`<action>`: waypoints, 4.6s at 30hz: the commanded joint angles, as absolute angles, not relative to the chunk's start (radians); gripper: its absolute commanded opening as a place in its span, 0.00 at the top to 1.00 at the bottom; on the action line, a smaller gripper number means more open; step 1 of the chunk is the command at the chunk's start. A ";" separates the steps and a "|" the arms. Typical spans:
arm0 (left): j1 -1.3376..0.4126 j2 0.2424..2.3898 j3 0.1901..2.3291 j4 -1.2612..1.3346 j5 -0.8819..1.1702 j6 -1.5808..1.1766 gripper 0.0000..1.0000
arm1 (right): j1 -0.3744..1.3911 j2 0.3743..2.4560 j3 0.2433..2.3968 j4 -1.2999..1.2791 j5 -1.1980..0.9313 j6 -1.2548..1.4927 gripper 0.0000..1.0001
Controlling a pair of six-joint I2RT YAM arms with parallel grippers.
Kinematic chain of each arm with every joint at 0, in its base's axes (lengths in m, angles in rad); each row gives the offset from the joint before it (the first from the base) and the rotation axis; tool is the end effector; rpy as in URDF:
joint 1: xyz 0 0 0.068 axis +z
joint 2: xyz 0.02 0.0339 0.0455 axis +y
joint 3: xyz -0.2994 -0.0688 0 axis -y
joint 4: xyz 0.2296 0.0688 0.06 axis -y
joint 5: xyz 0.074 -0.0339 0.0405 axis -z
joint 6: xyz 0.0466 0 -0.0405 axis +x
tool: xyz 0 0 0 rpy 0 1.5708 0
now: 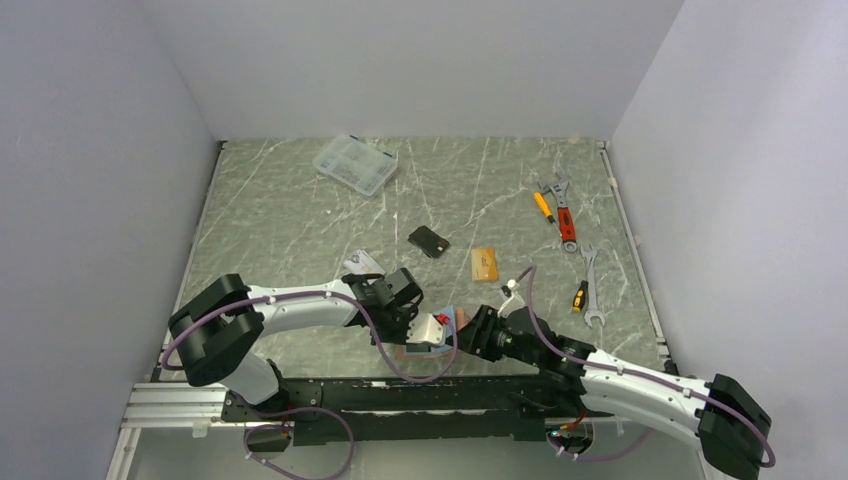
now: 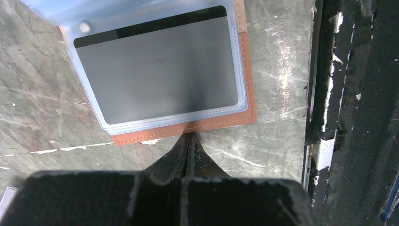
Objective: Put the credit cards into the card holder
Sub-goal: Close the card holder at the center of the board.
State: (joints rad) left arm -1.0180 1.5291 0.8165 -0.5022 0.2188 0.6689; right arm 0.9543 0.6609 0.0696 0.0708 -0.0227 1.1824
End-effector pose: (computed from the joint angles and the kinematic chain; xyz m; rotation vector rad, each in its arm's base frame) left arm 0.1290 -0.2284 0.1959 2.1308 1.8226 -0.3908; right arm 0.0641 0.0923 0.1591 0.2550 2.3632 1.2200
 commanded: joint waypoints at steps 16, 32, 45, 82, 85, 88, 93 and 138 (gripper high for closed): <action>-0.907 1.462 0.891 -0.497 0.443 0.642 1.00 | 1.003 0.952 0.250 -0.135 0.197 1.166 1.00; -0.948 1.645 0.909 -0.469 0.261 0.612 1.00 | 1.003 0.963 0.172 -0.215 0.179 1.305 1.00; -0.968 1.737 1.047 -0.517 0.426 0.565 1.00 | 0.988 0.938 0.120 -0.113 0.168 1.330 1.00; -0.923 1.789 1.101 -0.202 0.679 0.453 1.00 | 0.963 0.807 0.108 0.042 0.168 1.191 0.59; -0.941 1.803 1.116 -0.237 0.637 0.467 1.00 | 0.964 0.668 0.078 -0.054 0.214 1.225 0.53; -0.950 1.807 1.105 -0.241 0.629 0.471 1.00 | 0.964 0.565 0.055 -0.140 0.256 1.255 0.52; -0.990 1.820 1.109 -0.270 0.604 0.504 1.00 | 0.964 0.538 0.046 -0.202 0.279 1.285 0.56; -1.133 1.698 1.092 -0.455 0.434 0.634 1.00 | 0.849 0.729 0.304 -0.366 0.330 1.173 1.00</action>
State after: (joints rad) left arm -1.1053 1.7271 1.1309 -0.4541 0.4408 0.6109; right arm 0.8616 0.7238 0.2493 -0.4065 0.3573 1.1961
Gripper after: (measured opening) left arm 0.009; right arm 0.029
